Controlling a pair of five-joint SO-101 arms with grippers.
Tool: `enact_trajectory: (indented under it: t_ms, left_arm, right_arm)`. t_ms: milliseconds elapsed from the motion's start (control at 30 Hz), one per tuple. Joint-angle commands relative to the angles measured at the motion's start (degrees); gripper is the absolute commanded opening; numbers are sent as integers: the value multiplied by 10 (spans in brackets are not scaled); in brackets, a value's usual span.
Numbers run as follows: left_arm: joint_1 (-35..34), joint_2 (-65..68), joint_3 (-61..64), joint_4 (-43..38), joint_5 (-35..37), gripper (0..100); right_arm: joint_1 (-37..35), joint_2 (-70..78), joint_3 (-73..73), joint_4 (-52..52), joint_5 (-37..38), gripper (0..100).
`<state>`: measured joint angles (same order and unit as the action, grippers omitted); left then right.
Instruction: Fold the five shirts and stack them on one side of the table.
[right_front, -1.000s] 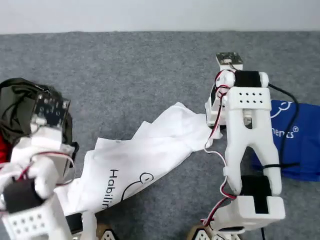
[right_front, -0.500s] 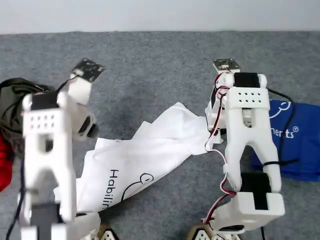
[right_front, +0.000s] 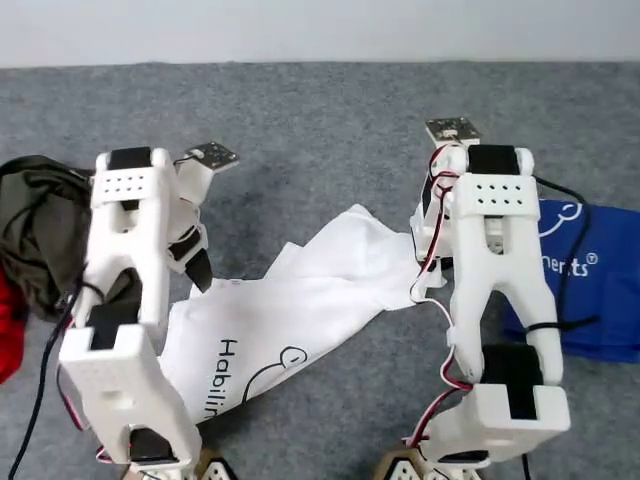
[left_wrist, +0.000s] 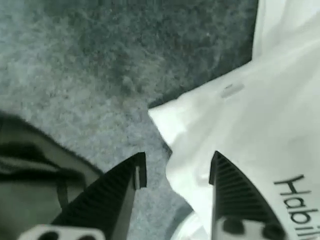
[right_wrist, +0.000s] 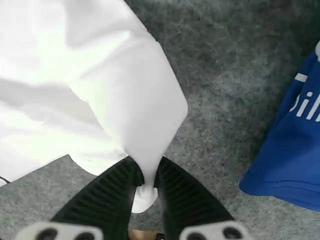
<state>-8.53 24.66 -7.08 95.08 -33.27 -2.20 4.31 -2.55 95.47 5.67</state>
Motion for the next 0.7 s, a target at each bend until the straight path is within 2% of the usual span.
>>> enact_trajectory:
  t_ms: [0,267,667]
  left_arm:
    - [11,21,-41,-5,-7,214]
    - [11,91,-53,-70,-7,214]
    - [34,142,-64,-76,-4,181]
  right_arm:
    - [5,-4,-5,-8,5,9]
    - [5,-4,-5,-7,5,9]
    - [2,-3,-5,-11,4,9]
